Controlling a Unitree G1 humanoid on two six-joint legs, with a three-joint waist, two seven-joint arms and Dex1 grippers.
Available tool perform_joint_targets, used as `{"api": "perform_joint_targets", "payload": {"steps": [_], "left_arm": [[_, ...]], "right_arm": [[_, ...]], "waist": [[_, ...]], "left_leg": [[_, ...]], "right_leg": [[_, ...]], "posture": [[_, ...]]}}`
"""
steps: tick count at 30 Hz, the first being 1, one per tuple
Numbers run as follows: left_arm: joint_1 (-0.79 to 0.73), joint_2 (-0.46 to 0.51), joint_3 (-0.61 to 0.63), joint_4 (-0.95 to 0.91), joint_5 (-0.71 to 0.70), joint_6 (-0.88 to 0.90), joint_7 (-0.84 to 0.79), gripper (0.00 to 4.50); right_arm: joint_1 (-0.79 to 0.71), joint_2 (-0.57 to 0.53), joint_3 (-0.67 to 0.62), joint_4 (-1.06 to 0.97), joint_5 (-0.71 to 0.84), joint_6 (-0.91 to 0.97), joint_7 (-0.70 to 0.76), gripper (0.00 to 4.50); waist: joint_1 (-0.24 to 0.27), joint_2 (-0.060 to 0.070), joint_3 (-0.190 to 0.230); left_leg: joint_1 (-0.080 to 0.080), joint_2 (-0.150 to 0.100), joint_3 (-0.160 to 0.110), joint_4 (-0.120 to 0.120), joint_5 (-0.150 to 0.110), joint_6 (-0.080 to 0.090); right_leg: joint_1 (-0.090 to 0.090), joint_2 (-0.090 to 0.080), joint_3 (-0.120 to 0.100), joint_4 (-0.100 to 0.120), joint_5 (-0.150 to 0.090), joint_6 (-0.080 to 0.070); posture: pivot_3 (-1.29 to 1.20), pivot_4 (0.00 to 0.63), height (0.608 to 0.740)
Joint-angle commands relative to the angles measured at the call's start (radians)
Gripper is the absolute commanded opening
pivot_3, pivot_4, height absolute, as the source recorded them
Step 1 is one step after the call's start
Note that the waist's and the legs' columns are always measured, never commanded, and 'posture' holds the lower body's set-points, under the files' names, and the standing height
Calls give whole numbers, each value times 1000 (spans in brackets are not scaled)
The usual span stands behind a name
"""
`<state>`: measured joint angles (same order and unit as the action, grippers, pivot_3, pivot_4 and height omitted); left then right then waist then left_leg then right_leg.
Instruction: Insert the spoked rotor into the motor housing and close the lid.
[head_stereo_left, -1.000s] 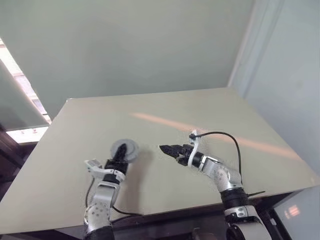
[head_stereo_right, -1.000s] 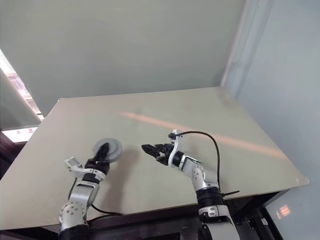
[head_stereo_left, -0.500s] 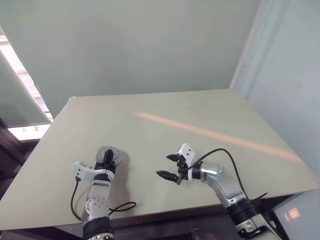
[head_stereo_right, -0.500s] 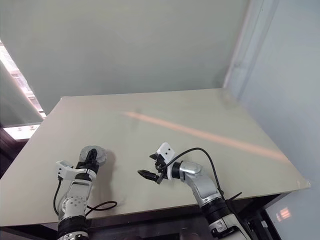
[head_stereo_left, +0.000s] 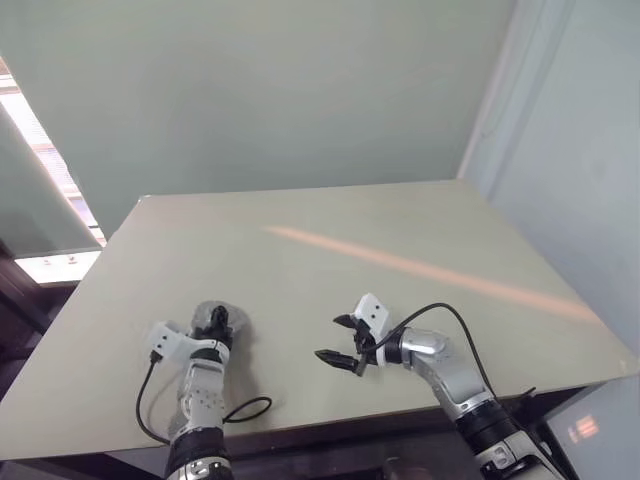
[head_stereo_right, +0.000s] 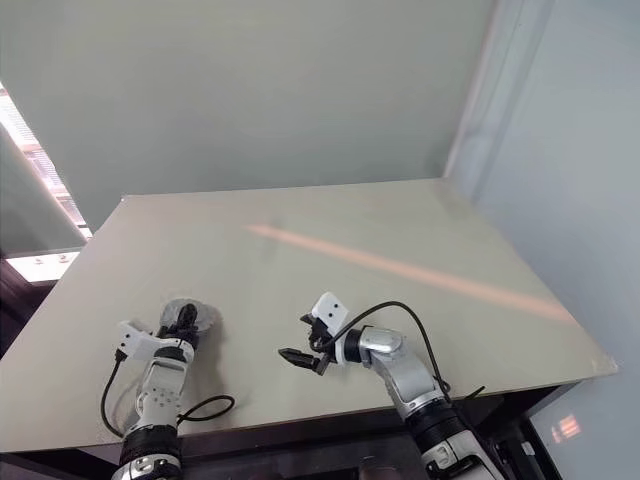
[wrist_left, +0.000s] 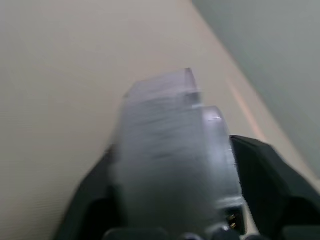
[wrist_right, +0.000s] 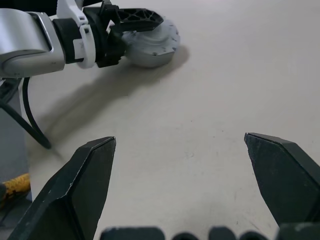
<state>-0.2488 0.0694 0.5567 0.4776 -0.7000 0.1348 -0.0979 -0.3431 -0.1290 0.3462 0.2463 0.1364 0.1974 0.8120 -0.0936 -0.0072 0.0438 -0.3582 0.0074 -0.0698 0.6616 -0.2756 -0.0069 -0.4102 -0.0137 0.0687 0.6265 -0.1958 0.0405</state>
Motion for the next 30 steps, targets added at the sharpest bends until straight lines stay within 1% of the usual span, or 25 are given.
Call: {"api": "perform_joint_targets", "payload": {"steps": [1,2,5,10,13,16,18,21,24,28,30], "left_arm": [[-13,28,-16,-5,70,-26,48,4392],[-9,32,-21,-4,90,-31,67,4455],[7,57,-58,-4,196,-61,133,4455],[32,99,-110,-2,396,-185,273,4455],[46,108,-130,-21,466,-256,311,4455],[62,125,-150,-48,530,-332,317,4455],[69,124,-159,-70,518,-358,272,4455],[94,131,-204,-154,435,-340,81,4455],[125,157,-253,-242,387,-243,-57,4455],[171,221,-362,-383,342,-90,-252,4455],[185,244,-406,-449,319,-28,-323,4455]], "right_arm": [[-21,7,-5,-32,-1,-23,-1,4500],[-21,7,-5,-32,-3,-24,-2,4500],[-23,7,-6,-27,-4,-25,-2,4500],[-32,6,-7,-11,-7,-27,0,4500],[-37,5,-9,-1,-9,-29,1,4500],[-43,7,-13,13,-12,-36,2,4500],[-47,9,-17,21,-13,-41,1,4500],[-58,9,-35,38,-9,-51,-7,4500],[-69,5,-55,50,-1,-53,-11,4500],[-77,-6,-110,50,33,-29,-13,4500],[-76,-15,-140,39,50,-13,-15,4500]], "waist": [[0,0,0],[-1,0,0],[-4,0,-1],[-5,0,-1],[0,0,-1],[22,0,-1],[28,0,-1],[42,0,-1],[44,0,-1],[42,1,0],[41,1,0]], "left_leg": [[0,0,0,0,0,0],[1,0,0,0,0,0],[3,0,1,0,0,0],[4,2,1,-1,0,0],[4,2,1,-2,0,0],[2,1,1,-1,0,0],[2,0,1,0,0,0],[1,0,1,1,0,0],[1,0,1,1,0,0],[0,1,2,0,0,0],[0,1,2,0,0,0]], "right_leg": [[0,0,0,0,0,0],[1,0,0,0,0,0],[2,0,1,1,1,0],[1,2,1,1,1,-1],[1,1,1,1,1,-1],[1,0,0,0,1,-1],[1,0,0,0,2,-1],[1,0,0,0,2,-1],[0,0,0,0,2,-1],[0,0,0,0,2,-1],[0,0,0,0,2,-1]], "posture": [[0,0,740],[0,0,740],[0,0,740],[0,0,740],[0,0,740],[0,0,740],[0,0,740],[0,0,740],[0,0,740],[0,0,740],[0,0,740]]}}
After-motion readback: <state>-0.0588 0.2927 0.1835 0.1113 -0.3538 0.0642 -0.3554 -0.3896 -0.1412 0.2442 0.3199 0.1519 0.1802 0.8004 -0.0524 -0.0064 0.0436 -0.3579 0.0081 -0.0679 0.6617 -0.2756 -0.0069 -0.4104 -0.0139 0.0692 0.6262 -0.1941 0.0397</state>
